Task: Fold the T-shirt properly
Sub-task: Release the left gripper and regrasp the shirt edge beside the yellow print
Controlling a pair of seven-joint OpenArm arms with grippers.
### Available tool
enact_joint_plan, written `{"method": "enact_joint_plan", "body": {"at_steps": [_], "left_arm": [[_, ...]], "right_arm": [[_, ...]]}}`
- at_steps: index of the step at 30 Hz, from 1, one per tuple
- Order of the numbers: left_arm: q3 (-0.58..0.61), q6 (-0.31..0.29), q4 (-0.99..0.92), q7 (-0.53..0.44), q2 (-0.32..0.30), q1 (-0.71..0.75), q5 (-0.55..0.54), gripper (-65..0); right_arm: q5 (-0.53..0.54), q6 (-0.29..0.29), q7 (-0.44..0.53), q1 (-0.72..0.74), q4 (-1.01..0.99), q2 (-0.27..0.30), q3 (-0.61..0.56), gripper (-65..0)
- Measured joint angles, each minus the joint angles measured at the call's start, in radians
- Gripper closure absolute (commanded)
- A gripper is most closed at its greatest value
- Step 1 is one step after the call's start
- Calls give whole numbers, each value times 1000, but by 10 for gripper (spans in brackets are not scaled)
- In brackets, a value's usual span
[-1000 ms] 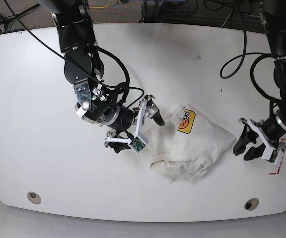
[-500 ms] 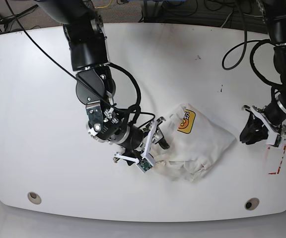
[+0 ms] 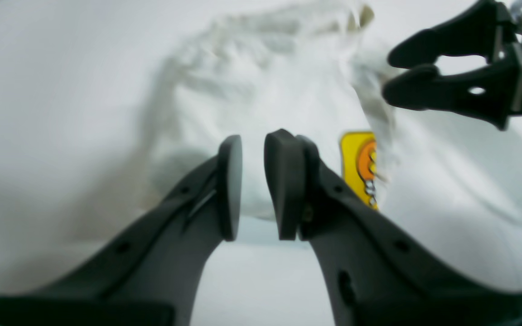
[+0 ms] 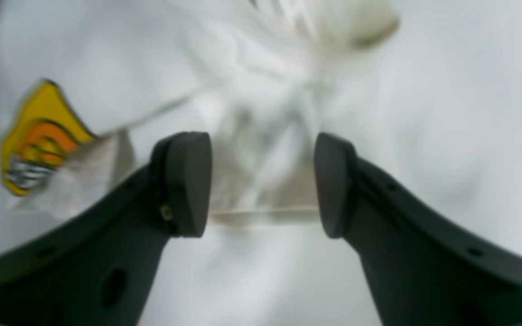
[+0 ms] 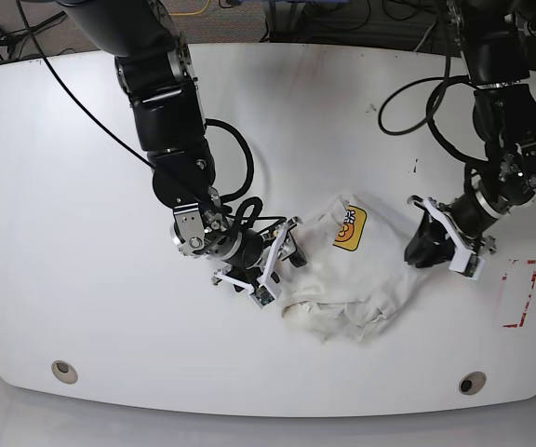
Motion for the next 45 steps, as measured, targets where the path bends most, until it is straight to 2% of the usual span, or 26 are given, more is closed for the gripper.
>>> {"method": "enact_joint_plan", "body": {"at_steps": [3, 9, 15, 18, 24, 30, 36, 39, 45], "left_arm": [[3, -1, 0, 6, 22, 11, 18, -112], [-7, -1, -3, 4, 15, 4, 45, -112], [-6, 0, -4, 2, 19, -37, 45, -114], [-10, 11, -6, -1, 42, -69, 45, -114], [-1, 163, -38, -13, 71, -104, 37, -114], [11, 237, -190, -5, 69, -145, 48, -114], [14, 254, -285, -33, 69, -154, 45, -114], [15, 255, -309, -75, 68, -151, 45, -114], [74, 259, -319, -93, 64, -123, 43, -114]], "right_arm": [[1, -1, 66, 8, -87, -1, -1, -339], [8, -3, 200, 5, -209, -18, -2, -339], [6, -5, 150, -1, -184, -44, -5, -338], [8, -4, 130, -22, -132, -48, -6, -338], [7, 0, 80, -34, -58, -43, -3, -338], [2, -6, 80, -25, -61, -58, 0, -339], [6, 3, 94, -25, -103, -102, -5, -339], [6, 3, 135, -24, -154, -102, -7, -339], [21, 7, 199, -25, -224, -89, -3, -339]]}}
